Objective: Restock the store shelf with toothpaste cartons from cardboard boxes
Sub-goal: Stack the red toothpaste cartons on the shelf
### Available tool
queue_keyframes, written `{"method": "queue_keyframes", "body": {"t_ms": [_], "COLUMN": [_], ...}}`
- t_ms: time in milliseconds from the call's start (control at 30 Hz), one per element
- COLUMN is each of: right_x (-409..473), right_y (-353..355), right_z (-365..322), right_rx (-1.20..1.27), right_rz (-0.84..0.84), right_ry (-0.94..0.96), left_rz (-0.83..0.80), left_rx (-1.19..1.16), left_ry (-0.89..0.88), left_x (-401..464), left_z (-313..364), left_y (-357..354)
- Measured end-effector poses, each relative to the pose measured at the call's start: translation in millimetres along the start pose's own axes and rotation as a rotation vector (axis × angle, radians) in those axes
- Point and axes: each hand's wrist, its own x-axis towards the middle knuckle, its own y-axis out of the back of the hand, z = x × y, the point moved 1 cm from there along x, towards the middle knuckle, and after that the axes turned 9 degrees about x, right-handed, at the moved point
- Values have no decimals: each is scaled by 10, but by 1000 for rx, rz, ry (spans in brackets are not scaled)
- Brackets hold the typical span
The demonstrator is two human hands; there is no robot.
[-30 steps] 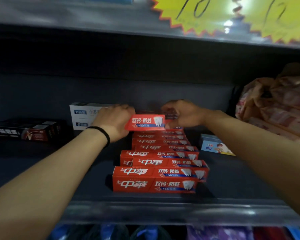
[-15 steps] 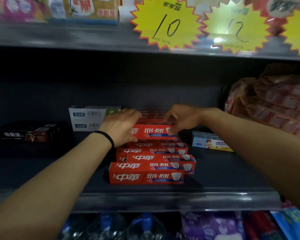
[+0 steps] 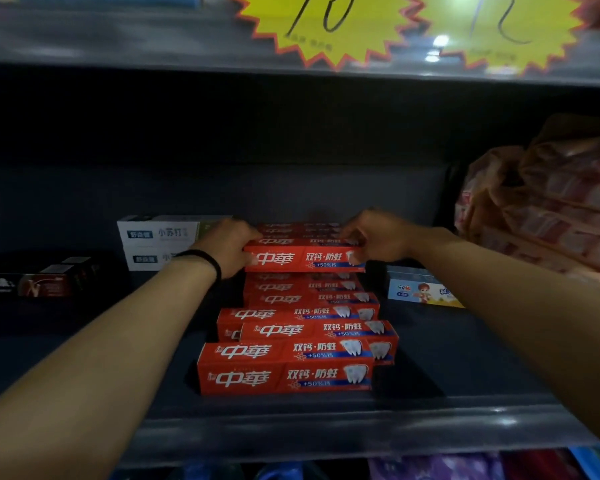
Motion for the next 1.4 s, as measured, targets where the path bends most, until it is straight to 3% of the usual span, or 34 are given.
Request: {"method": "queue_keyframes", "body": {"t_ms": [567,967,1400], "right_x": [349,400,-480], "right_y": [-266,-307,-136], "right_z": [271,249,-567], "right_rx": [-235,-265,-302], "right_rz": [118,72,145], "right_ry": [27,-39,7], "left_rz": [16,-22,-9], "left_rx": [96,90,185], "left_ry": [1,25,-38], "left_x": [435,455,-471], "left_z": [-169,-129,359], "left_y": [-413,-429,210]}}
